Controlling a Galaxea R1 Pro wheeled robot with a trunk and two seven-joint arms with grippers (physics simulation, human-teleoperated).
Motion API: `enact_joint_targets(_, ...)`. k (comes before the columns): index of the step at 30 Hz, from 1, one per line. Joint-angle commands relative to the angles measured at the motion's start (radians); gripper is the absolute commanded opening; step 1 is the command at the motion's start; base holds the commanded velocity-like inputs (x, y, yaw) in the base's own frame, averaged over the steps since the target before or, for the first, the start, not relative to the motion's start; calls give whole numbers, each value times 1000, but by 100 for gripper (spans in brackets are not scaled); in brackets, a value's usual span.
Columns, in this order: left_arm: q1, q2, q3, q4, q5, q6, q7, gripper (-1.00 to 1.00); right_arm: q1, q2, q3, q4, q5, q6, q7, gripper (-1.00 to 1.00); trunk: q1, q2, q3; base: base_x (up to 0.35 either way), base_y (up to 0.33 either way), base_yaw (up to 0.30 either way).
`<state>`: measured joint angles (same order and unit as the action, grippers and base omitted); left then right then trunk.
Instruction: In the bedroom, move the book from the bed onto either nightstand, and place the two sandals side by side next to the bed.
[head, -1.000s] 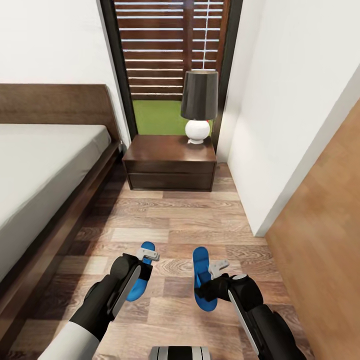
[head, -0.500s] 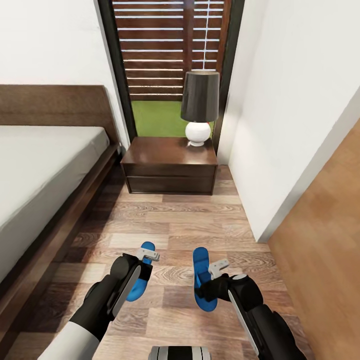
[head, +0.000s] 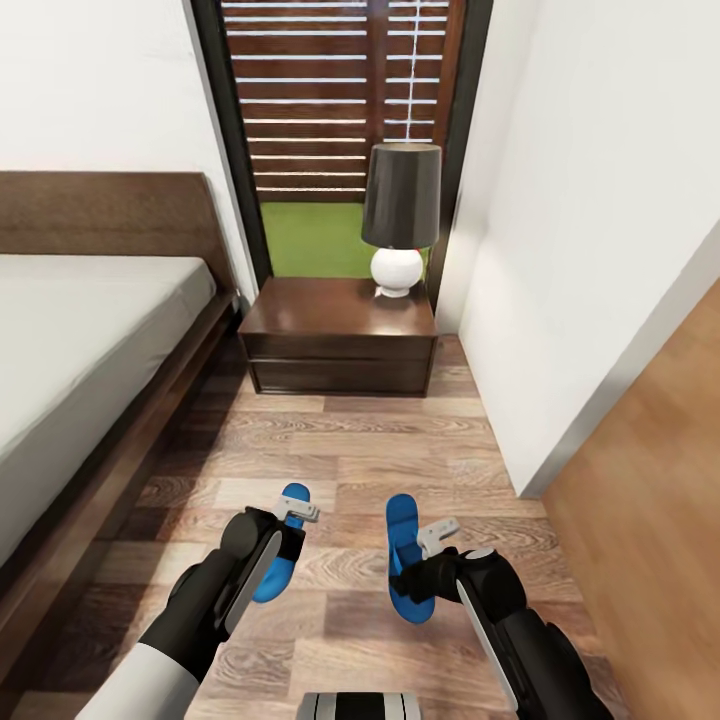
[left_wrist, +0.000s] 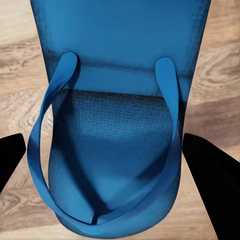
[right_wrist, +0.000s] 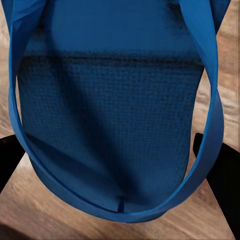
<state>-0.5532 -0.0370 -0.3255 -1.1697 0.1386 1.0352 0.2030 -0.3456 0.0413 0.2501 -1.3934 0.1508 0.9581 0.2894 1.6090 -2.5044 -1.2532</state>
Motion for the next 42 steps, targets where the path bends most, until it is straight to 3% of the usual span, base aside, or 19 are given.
enact_joint_targets(1,-1,0,-1,-1,10,3,10,-100,0,0,0,-1,10,4,8,-100,0,0,-1,128,0,0)
enact_joint_targets(42,-1,0,-1,-1,10,3,10,-100,0,2,1,-2,15,4,1,-100,0,0,-1,121,-13,0)
